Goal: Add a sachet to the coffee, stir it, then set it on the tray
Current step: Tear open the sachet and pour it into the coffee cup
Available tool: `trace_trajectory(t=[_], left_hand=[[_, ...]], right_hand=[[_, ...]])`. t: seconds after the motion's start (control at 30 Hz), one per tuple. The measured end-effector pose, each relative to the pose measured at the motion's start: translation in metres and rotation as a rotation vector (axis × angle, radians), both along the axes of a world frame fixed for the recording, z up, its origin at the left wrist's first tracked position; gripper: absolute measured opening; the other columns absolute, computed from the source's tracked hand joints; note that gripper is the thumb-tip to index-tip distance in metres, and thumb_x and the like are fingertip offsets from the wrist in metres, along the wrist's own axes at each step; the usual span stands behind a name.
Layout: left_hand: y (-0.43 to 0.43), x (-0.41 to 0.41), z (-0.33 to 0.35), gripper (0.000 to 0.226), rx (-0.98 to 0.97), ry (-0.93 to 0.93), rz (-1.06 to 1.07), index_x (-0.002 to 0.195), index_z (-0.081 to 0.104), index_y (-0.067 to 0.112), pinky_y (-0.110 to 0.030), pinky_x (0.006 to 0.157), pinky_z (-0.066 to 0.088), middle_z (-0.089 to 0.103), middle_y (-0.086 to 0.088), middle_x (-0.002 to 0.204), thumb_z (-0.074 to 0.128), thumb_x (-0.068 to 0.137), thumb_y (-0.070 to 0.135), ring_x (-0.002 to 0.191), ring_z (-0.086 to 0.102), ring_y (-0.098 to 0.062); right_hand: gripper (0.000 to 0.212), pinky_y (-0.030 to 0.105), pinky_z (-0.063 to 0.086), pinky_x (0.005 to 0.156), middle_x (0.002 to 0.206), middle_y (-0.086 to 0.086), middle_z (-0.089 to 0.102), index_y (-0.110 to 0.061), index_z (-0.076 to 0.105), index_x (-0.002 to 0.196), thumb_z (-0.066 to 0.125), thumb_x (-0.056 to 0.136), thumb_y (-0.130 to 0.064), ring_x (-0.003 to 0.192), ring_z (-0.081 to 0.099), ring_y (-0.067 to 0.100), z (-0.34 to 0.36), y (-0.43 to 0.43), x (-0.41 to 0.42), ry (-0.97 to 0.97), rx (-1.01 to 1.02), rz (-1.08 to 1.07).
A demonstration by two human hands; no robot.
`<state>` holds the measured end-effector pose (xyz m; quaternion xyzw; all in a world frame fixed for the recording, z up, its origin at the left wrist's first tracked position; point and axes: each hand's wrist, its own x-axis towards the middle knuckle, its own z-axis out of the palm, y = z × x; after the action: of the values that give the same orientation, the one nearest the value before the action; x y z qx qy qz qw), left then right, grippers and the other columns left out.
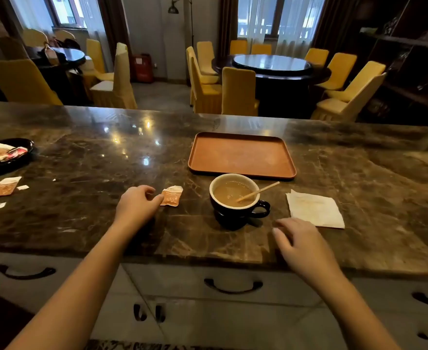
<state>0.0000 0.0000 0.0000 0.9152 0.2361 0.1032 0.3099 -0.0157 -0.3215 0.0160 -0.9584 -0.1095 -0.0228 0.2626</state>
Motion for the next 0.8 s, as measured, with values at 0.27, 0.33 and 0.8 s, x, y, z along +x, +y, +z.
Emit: trace_trajectory(t=[0.27, 0.33, 0.8], left_hand=[[-0.013, 0.019, -0.01, 0.048, 0.22, 0.138, -0.004, 0.121, 0.056, 0.014, -0.044, 0.097, 0.037, 0.049, -0.015, 0.126, 0.059, 0.084, 0.043, 0.118, 0.04, -0.033], [-0.013, 0.022, -0.012, 0.041, 0.139, 0.093, -0.015, 0.117, 0.059, 0.015, -0.044, 0.096, 0.039, 0.053, -0.013, 0.123, 0.063, 0.082, 0.037, 0.117, 0.042, -0.032], [-0.036, -0.021, 0.014, 0.017, -0.549, -0.225, -0.066, 0.102, 0.063, 0.019, -0.026, 0.075, 0.051, 0.067, 0.002, 0.097, 0.061, 0.085, 0.015, 0.089, 0.063, -0.01]], right_hand=[[0.083, 0.03, 0.002, 0.113, 0.155, 0.008, 0.017, -0.011, 0.018, 0.143, -0.008, 0.082, -0.06, 0.143, 0.011, 0.019, -0.055, 0.018, -0.009, -0.106, -0.27, 0.032], [0.096, 0.03, 0.002, 0.112, 0.154, 0.009, 0.018, -0.01, 0.019, 0.143, -0.023, 0.075, -0.062, 0.143, 0.013, 0.019, -0.062, 0.017, -0.008, -0.15, -0.296, 0.041], [0.068, 0.03, 0.012, 0.108, 0.139, 0.014, 0.048, -0.005, 0.045, 0.131, 0.004, 0.094, -0.045, 0.131, 0.042, 0.024, -0.065, 0.02, -0.008, -0.142, -0.329, -0.038]])
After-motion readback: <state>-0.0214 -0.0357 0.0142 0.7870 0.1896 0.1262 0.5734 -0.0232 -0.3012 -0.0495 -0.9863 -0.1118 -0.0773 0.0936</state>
